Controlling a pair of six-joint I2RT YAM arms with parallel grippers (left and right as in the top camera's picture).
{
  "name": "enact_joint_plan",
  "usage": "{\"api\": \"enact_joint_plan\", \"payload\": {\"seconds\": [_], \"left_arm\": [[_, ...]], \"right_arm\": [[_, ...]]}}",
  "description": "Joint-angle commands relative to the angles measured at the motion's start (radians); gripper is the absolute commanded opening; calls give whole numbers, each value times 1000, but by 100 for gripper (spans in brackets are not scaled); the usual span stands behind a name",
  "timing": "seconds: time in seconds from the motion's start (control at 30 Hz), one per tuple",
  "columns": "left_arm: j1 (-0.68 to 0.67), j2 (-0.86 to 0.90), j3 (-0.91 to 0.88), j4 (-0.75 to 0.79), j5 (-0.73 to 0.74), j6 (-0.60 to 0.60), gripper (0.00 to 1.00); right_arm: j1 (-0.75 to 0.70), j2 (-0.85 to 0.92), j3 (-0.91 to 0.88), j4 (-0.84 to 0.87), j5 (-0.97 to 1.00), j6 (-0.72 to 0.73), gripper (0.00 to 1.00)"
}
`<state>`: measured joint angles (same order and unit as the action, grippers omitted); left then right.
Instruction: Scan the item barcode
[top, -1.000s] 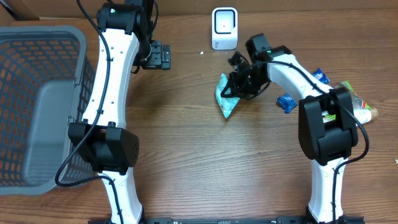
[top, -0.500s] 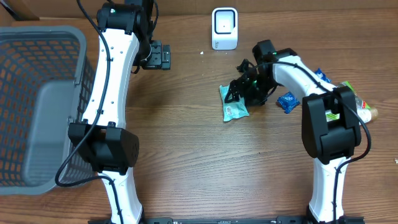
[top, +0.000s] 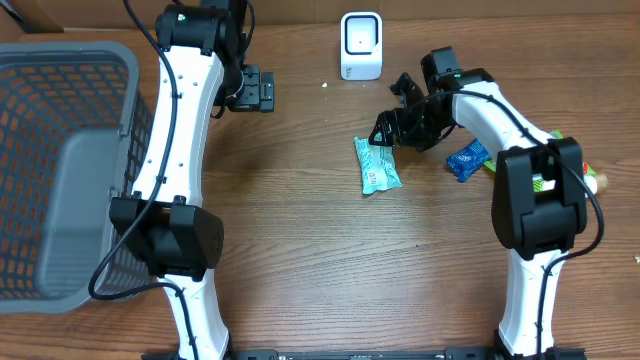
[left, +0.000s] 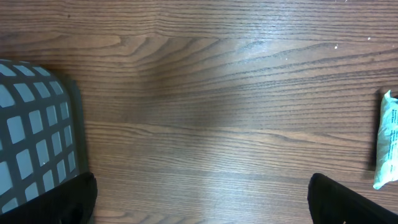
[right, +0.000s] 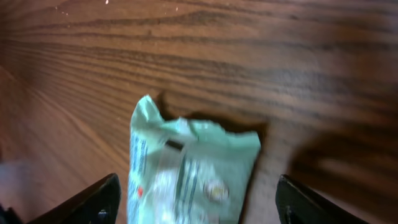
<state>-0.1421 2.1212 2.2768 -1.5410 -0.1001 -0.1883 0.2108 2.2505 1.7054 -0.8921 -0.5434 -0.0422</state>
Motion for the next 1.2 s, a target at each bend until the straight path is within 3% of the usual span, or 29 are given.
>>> {"api": "enact_joint_plan", "payload": {"seconds": [0.0, 0.2, 0.37, 0.5, 0.6, 0.7, 0.8, 1.0, 1.17], "left_arm": [[-2, 5, -3, 2, 8, -18, 99], [-2, 5, -3, 2, 8, -18, 100], [-2, 5, -3, 2, 8, -18, 100], [-2, 5, -3, 2, 8, -18, 100], [-2, 5, -3, 2, 8, -18, 100], [-2, 5, -3, 2, 8, -18, 100], [-2, 5, -3, 2, 8, -18, 100], [-2, 5, -3, 2, 8, -18, 100], [-2, 5, -3, 2, 8, -18, 100]], "right_arm": [[7, 43, 13, 14, -7, -64, 74], [1, 46, 13, 8, 97, -69, 44], [-5, 41, 23, -85, 325, 127, 42], [-3, 24, 32, -182, 473, 258, 44], [-1, 1, 32, -267, 555, 398, 62], [3, -12, 32, -346, 527, 465, 71], [16, -12, 31, -396, 439, 434, 79], [30, -16, 75, -443, 418, 221, 79], [31, -18, 213, -544, 419, 163, 75]]}}
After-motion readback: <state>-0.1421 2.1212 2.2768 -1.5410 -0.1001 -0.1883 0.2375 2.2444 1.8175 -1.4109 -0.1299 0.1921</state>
